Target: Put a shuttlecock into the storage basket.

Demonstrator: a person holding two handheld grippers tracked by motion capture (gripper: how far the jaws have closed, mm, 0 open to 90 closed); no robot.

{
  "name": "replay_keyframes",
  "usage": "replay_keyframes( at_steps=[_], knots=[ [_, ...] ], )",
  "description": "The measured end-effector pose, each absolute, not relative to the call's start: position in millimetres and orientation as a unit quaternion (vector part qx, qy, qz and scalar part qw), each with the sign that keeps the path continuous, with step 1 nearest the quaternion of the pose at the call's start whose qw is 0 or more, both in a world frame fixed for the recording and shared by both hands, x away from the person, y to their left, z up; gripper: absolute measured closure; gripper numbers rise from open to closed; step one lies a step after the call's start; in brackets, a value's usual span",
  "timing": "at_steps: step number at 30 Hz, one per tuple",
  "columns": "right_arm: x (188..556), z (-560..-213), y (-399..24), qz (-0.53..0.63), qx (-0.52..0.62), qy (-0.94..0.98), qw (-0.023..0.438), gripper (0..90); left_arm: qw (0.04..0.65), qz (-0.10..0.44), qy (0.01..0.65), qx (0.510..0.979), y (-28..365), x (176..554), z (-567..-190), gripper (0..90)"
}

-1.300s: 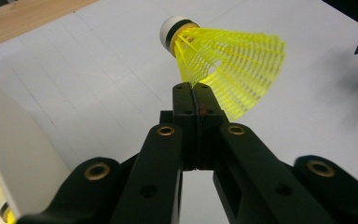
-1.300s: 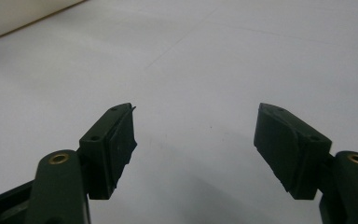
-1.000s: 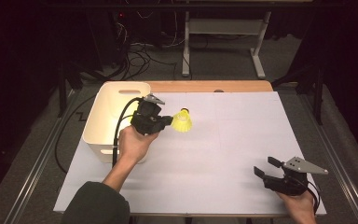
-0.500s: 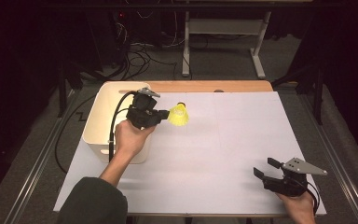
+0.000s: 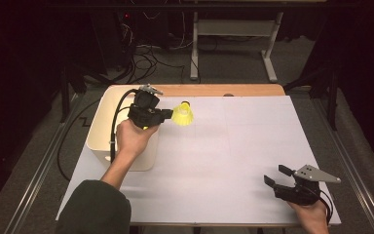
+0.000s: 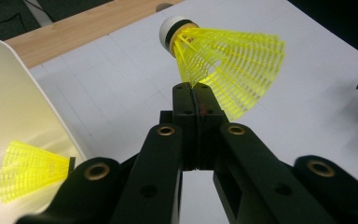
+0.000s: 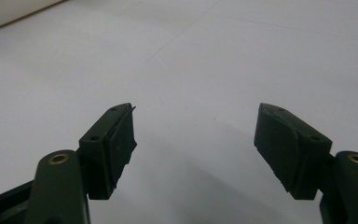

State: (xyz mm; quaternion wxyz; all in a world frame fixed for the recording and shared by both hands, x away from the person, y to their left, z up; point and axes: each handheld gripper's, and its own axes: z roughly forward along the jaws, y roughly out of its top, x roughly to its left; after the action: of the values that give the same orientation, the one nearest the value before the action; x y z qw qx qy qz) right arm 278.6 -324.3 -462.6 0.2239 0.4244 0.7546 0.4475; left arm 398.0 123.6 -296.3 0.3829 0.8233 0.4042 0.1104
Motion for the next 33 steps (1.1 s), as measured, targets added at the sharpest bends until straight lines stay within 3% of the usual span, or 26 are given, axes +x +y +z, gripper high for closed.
replay_keyframes(
  at_steps=[33],
  knots=[
    [279.0,-463.2,-324.4,0.448,0.425,0.755,0.222,29.4,0.376,0.133,0.427,0.812,152.2,403.1,-280.6,90.0]
  ],
)
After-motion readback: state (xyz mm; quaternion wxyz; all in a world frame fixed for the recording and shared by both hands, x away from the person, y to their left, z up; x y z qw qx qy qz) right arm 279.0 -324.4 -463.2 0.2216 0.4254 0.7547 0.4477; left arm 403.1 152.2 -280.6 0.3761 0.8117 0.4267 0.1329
